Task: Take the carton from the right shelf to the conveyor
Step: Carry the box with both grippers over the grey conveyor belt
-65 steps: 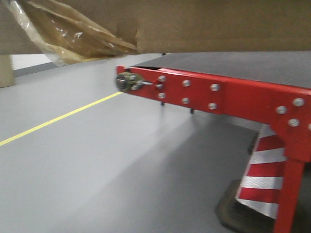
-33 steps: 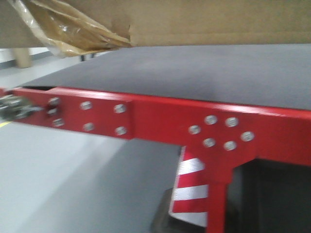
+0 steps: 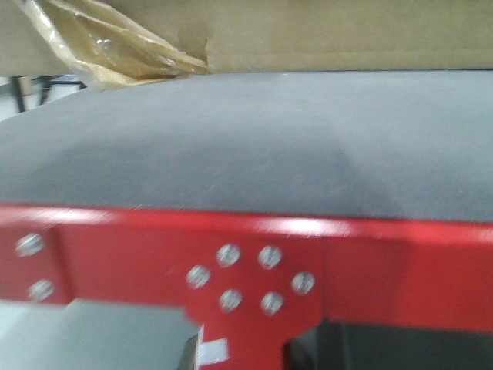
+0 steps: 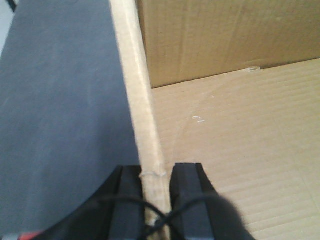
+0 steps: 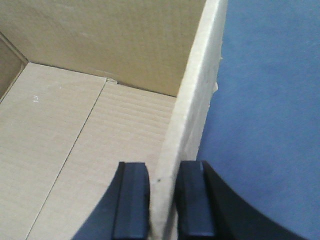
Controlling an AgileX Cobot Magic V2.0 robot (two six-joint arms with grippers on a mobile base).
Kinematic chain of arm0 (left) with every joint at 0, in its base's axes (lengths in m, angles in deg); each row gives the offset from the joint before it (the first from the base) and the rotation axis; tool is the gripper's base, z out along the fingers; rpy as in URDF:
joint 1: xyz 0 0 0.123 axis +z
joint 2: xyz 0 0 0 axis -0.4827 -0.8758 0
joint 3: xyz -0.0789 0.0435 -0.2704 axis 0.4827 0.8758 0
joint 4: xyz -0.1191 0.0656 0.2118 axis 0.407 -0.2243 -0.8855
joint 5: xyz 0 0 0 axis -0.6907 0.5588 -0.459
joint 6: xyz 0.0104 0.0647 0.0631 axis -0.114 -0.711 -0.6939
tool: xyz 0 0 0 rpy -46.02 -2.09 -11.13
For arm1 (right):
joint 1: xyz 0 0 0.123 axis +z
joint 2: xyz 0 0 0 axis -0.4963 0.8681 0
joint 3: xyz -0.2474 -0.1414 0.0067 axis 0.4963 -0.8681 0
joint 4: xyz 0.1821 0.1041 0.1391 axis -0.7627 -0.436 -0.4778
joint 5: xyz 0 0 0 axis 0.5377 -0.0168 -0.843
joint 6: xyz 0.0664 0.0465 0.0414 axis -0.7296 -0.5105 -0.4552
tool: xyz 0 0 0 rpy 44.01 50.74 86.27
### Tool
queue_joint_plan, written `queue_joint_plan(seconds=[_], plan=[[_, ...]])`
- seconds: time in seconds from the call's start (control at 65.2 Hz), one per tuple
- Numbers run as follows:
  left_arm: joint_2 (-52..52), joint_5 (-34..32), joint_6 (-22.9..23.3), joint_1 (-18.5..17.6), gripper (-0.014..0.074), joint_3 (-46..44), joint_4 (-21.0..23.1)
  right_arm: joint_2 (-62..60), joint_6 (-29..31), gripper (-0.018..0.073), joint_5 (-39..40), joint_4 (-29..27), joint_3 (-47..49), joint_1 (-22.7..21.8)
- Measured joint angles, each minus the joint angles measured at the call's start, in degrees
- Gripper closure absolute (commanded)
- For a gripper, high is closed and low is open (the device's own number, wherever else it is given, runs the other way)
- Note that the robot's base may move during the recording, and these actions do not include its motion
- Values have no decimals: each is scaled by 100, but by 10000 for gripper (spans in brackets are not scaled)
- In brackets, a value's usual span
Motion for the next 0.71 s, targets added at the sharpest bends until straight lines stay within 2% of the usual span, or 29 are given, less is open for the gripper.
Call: queue_joint_plan(seconds=[0.705], plan=[[0, -10, 0, 0, 605, 0, -23, 0, 0, 629, 30, 0, -4, 0]])
